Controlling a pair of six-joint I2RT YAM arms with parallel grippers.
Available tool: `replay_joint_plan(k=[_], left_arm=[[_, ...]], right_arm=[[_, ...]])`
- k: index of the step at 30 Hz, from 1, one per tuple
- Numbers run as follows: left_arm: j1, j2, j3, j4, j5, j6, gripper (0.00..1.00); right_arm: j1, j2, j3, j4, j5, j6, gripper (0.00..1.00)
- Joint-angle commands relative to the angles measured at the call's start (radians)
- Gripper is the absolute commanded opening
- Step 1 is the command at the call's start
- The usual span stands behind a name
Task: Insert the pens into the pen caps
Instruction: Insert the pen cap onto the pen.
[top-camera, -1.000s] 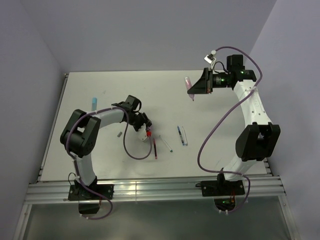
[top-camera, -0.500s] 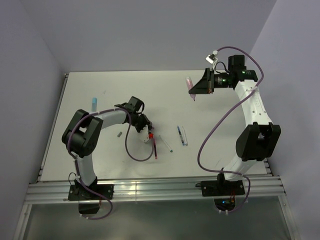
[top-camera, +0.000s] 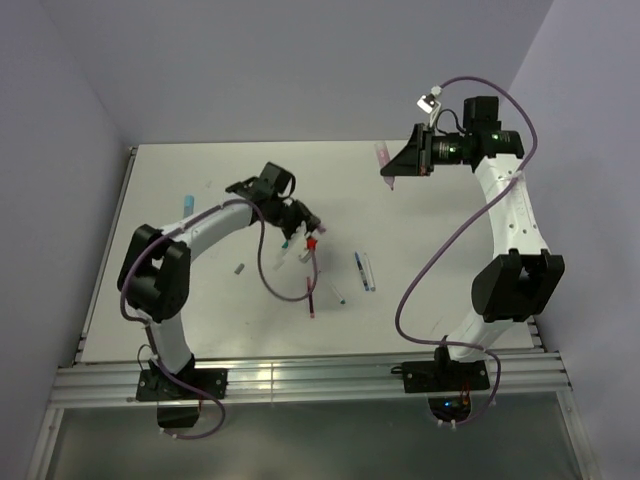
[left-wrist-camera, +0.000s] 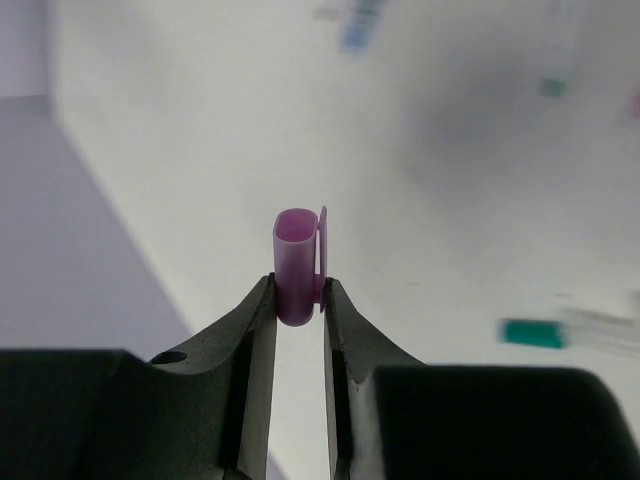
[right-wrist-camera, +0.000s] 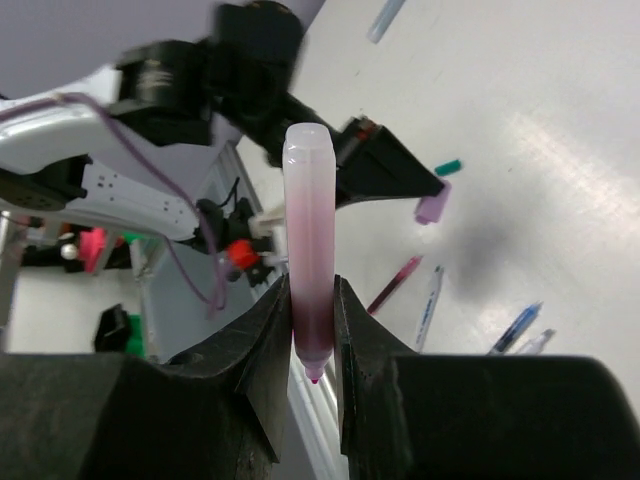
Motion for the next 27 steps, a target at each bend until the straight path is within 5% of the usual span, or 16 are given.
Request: replay_joint_plan(k=[1,5,11,13,17,19,25,27], left_arm=[[-0.024,-0.110,0.264,-0.173,0.162,-0.304,0.00],[-0.023,-0.107,0.470,-0.341,0.240,-0.658,0.00],[0.008,-0.225,0.376,-0.121,0.443,-1.467,0.00],[0.026,-0.291,0.296,0.097,0.490,-1.822,0.00],[0.054,-0.391,-0.019,0.784,0.498,-2.466,0.00],[0.059,-0.394,-0.069,0.912,0.483,-2.712,0.00],[0.071,-0.331,-0.183,1.321,0.466,-3.152,0.00],[0.071,-0.329,-0.206,1.366,0.452,-3.163,0.00]], right_arm=[[-0.006,-0.011,0.146,0.016,0.041,0.043,0.00],[-0.006,0.027,0.270,0.041,0.058,0.112,0.00],[-0.003,0.004,0.291,0.317,0.065,0.355,0.00],[0.008,-0.042,0.156,0.495,0.081,0.535,0.00],[0.040,-0.123,-0.117,1.065,0.102,0.887,0.00],[0.083,-0.119,-0.147,1.153,0.097,0.994,0.00],[0.235,-0.186,-0.274,1.179,0.212,0.930,0.00],[0.266,-0.188,-0.303,1.181,0.220,0.921,0.00]])
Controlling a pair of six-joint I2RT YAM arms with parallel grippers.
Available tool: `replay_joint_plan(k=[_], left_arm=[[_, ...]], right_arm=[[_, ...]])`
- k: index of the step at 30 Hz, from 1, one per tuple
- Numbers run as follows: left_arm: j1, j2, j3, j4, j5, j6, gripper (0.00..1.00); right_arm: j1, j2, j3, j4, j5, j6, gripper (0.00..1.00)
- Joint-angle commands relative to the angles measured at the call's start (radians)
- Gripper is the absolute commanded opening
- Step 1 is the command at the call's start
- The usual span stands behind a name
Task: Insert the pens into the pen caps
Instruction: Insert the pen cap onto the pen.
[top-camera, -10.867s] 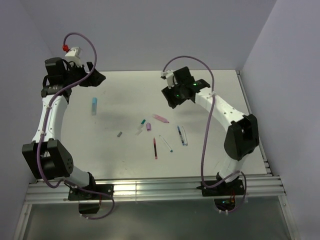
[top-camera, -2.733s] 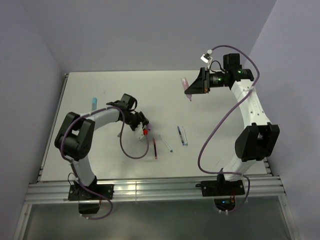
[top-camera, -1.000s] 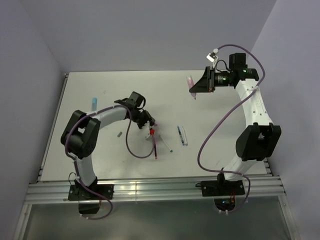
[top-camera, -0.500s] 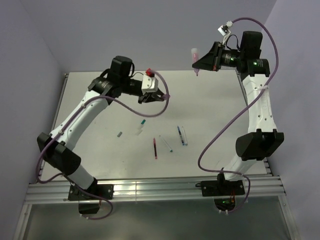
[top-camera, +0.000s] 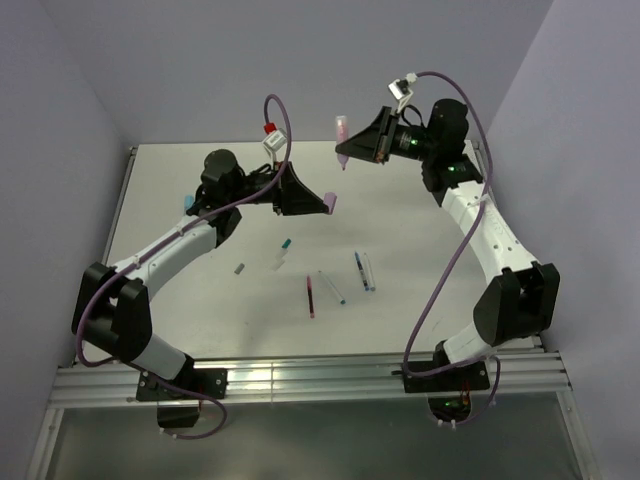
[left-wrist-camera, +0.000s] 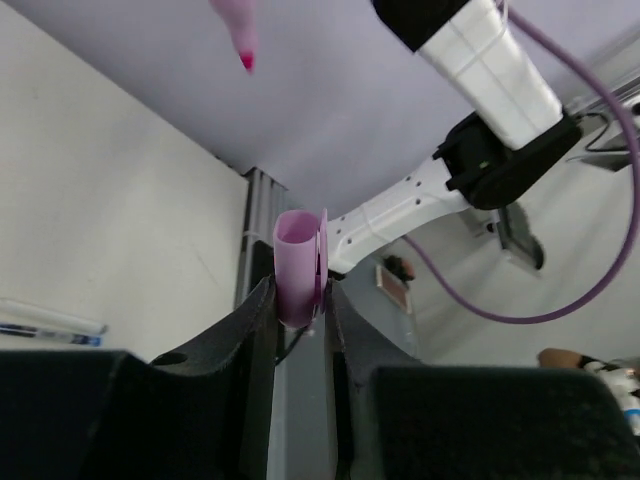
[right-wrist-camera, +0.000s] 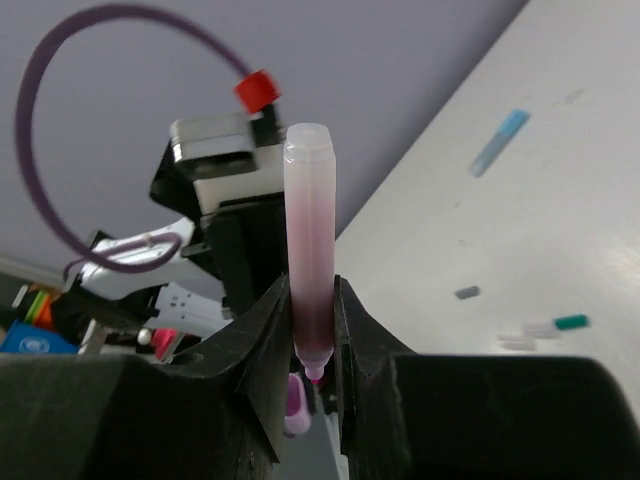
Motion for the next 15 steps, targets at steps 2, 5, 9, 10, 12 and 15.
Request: replay_joint_plan(k=[2,5,9,10,12,15], left_arm=[[0.000,-0.008,-0.028,0.306,-0.007,-0.248,0.00],[-0.001,-0.026,-0.081,0.395,-0.030,-0.270,0.00],[0.002,-0.025,-0.123,0.478,-0.053,-0.288,0.00],[0.000,-0.022,-0.117,0.471,-0.060,-0.282,0.00],[0.000,-0.013,-0.114,0.459,-0.068,-0.281,0.00],[-0.001,-0.003,-0.112,0.477,-0.074,-0.297,0.00]], right_arm=[[0.073,-0.086,-0.073,0.135,0.071,0.004,0.00],[0.080,-0.118,-0.156,0.183,0.091,0.032,0.00],[0.084,-0.134,-0.225,0.285,0.088,0.145,0.00],[0.087,-0.135,-0.231,0.302,0.091,0.156,0.00],[0.093,-0.137,-0.241,0.308,0.100,0.177,0.00],[0.097,-0.135,-0.242,0.323,0.104,0.198,0.00]])
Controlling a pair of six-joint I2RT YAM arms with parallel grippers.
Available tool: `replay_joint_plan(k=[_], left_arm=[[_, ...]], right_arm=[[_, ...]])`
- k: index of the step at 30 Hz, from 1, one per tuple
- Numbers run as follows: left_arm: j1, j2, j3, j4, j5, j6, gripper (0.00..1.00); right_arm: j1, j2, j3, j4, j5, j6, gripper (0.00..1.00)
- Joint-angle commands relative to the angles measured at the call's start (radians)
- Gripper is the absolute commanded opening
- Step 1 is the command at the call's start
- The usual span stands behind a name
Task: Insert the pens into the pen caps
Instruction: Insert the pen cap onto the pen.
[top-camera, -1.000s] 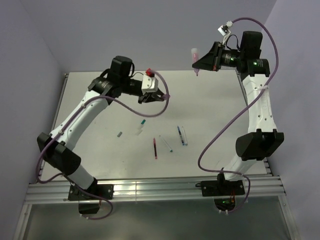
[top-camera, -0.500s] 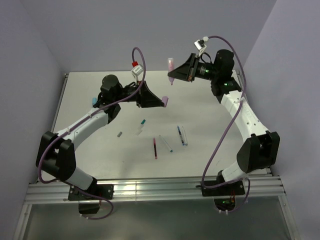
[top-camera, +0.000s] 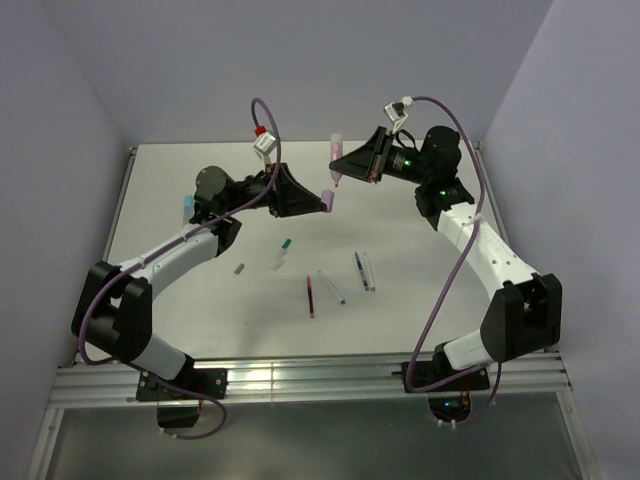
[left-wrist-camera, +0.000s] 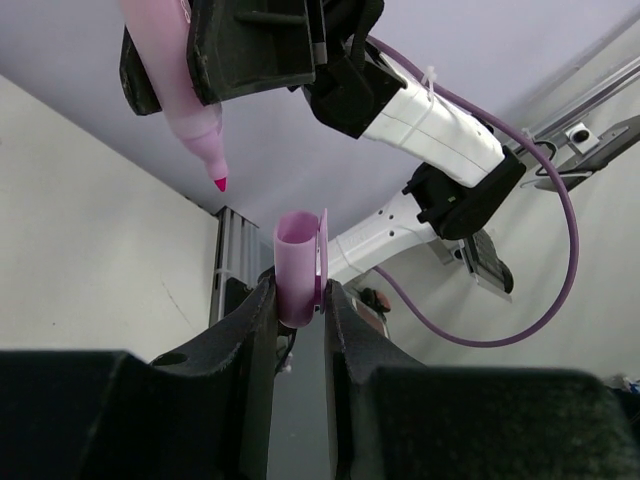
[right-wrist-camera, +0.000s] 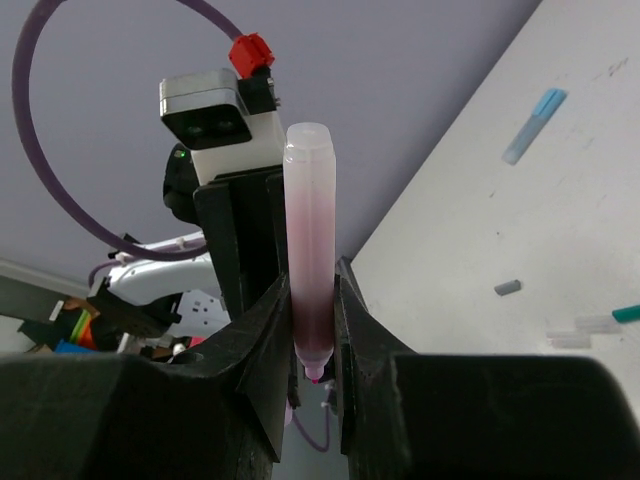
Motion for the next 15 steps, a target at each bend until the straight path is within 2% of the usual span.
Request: replay_joint_plan(k=[1,15], left_arm=[[-0.003,-0.003,0.015,0.086,-0.024,-0.023,0.00],[-0.019,0.006,0.012,0.058,-0.028,-0.014,0.00]], right_arm=[[0.012,-0.029,0.005,0.108,0.015,0.051,0.00],[0.023,-0.038,-0.018,0.150,0.004,0.107,0.00]])
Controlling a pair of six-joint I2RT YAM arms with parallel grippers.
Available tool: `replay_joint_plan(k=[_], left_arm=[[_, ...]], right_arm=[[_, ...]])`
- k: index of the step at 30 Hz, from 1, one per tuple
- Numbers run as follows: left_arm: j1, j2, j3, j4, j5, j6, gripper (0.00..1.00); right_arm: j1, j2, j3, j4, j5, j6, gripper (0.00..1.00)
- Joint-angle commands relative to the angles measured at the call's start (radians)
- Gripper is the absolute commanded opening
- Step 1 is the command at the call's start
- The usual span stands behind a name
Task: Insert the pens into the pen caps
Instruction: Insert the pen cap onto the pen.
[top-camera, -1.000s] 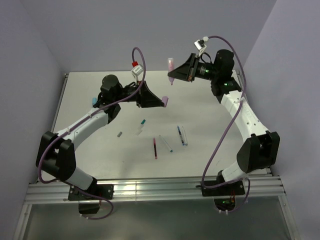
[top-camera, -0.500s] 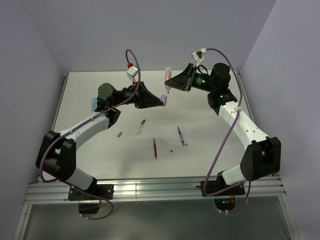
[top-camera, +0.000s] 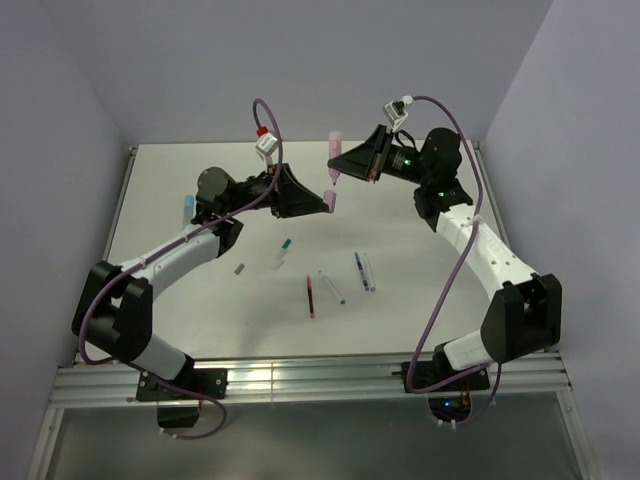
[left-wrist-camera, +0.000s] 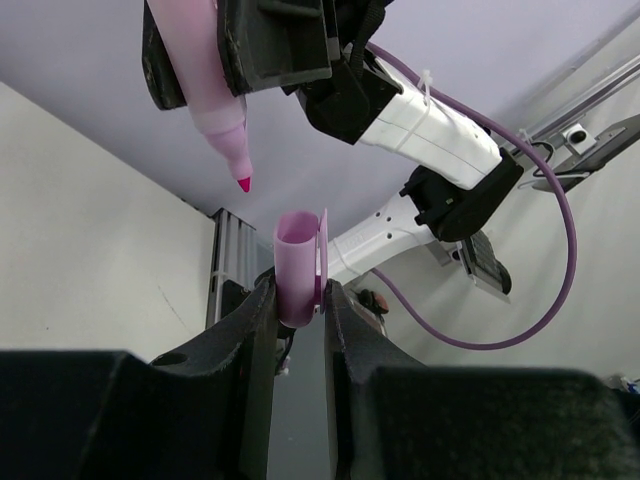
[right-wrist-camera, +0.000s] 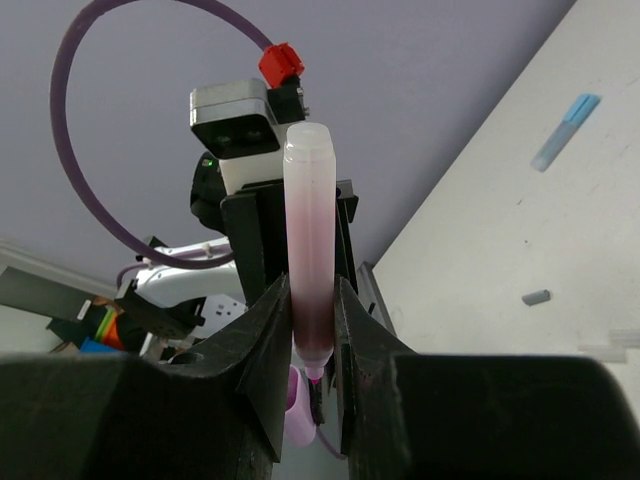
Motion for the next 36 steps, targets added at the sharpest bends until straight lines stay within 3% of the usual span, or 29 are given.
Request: replay_joint_plan(k=[1,19,36], left_arm=[[-0.005,0.005,0.013,0.038,-0.012,-0.004,0.00],[0.012,0.002,0.010,-0.013,-0.048,0.018,0.00],[0.049,0.053,-0.010,0.162,-0.106,-0.120,0.00]], right_arm=[[0.015,-0.038,-0.011,0.063,-0.001,0.019,0.00],[0.036,-0.055,-0.048,0.079,-0.015,0.040,0.00],[0.087,-0.016,-0.097,0.098,0.019,0.046,0.00]])
